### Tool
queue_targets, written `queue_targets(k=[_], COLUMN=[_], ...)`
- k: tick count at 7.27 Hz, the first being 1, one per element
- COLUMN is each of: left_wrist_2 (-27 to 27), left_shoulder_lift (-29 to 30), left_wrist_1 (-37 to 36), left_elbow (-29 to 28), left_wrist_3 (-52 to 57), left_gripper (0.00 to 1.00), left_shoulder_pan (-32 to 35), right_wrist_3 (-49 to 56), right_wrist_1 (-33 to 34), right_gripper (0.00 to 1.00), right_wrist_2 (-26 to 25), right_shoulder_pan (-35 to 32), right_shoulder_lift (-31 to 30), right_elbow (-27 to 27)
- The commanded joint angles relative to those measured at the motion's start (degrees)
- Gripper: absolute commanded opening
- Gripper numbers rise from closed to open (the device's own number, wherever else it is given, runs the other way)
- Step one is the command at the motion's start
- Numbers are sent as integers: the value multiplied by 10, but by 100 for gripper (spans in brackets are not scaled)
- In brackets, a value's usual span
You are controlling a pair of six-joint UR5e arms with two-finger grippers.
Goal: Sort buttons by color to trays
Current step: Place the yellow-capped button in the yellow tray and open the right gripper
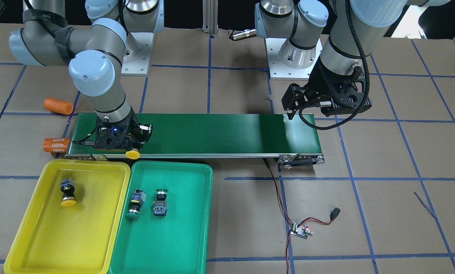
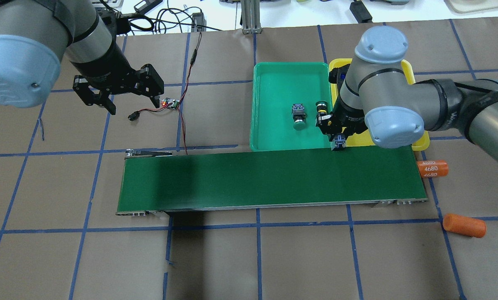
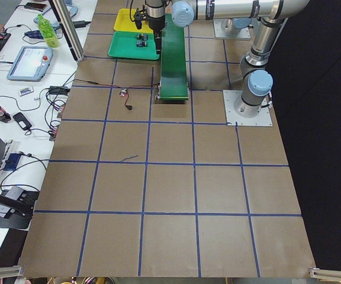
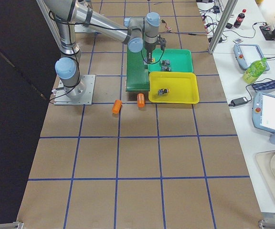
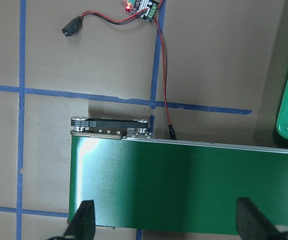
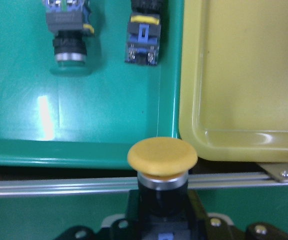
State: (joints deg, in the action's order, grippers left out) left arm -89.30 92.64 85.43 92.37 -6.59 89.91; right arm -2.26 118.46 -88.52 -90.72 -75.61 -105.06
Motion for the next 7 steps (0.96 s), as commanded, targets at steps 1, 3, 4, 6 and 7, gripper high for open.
queue_targets(k=[1,3,4,6,7], left_wrist_2=[0,1,0,0,1], left_shoulder_lift=[0,-2,-2,-2,-2], left_wrist_1=[0,-2,-3,-4,-4], left_elbow=[2,7,7,7,7], left_wrist_3=[0,0,0,0,0], left_gripper=[100,100,100,100,100], left_shoulder_pan=[0,0,0,0,0], right_wrist_3=[57,78,77,76,75], right_wrist_1=[-56,-67,-67,-91,-124], right_gripper=[14,26,78,100,100], right_wrist_2=[5,5,5,4,5], right_shoulder_pan=[63,86,85,81,79], right_shoulder_lift=[76,107,106,89,62], right_elbow=[111,130,129,138,151])
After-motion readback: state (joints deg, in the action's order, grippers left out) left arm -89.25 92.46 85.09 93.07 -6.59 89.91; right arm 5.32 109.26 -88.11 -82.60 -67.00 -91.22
